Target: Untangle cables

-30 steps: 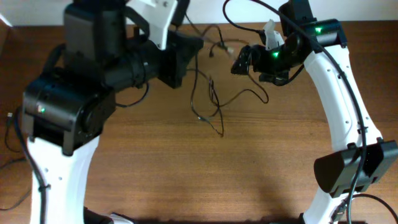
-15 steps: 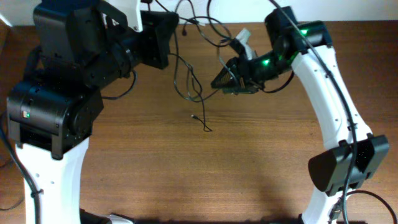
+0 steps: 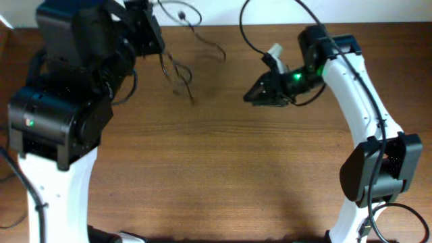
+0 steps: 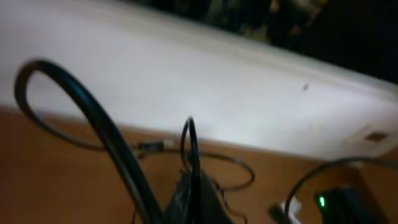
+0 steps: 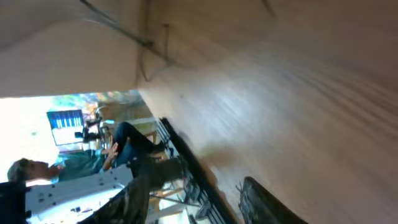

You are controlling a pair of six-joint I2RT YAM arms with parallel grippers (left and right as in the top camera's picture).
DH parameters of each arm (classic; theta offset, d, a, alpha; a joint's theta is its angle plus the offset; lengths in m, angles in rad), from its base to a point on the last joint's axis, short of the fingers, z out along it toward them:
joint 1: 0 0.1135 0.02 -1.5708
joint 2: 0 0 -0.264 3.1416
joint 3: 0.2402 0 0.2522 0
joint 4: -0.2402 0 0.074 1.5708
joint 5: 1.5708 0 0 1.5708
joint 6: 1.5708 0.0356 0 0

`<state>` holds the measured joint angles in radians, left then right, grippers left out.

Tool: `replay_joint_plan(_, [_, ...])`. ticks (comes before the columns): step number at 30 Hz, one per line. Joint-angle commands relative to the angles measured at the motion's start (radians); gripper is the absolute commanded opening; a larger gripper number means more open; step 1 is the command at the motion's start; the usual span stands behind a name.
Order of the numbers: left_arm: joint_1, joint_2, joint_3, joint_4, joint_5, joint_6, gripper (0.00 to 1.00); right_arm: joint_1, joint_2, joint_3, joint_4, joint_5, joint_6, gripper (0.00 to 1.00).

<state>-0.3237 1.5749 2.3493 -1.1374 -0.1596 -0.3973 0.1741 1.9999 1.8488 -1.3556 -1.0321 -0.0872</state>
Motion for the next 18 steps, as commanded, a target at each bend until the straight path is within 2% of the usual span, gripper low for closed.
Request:
replay_joint_plan(1, [0.004,0.078,0.008,-0.082,-0.014,-0.241,0.00,0.082,-0.079,-0.003,0.105,-0.054,0.002,0.55])
replay_joint_plan(3, [0.004,0.097,0.008,-0.097,-0.014,-0.348,0.00,0.150,-0.092,-0.003,0.288,0.003,0.165,0.56])
replay_joint_plan(5, [0.007,0.097,0.009,-0.095,-0.013,-0.370,0.00,0.190,-0.092,-0.003,0.383,0.016,0.279,0.56])
replay_joint_plan(6, [0.018,0.097,0.009,-0.106,-0.001,-0.373,0.00,0.203,-0.092,-0.003,0.430,0.045,0.418,0.56])
replay_joint_plan(7, [0.034,0.097,0.009,-0.109,0.077,-0.373,0.00,0.212,-0.091,-0.003,0.456,0.111,0.605,0.56])
replay_joint_plan(8, [0.037,0.097,0.009,-0.107,0.101,-0.373,0.00,0.218,-0.090,-0.003,0.469,0.122,0.668,0.61])
replay_joint_plan(12, [0.038,0.097,0.009,-0.107,0.116,-0.373,0.00,0.247,-0.051,-0.005,0.500,0.128,0.815,0.84])
replay_joint_plan(18, [0.038,0.097,0.009,-0.114,0.115,-0.373,0.00,0.293,0.018,-0.005,0.520,0.082,1.069,0.84])
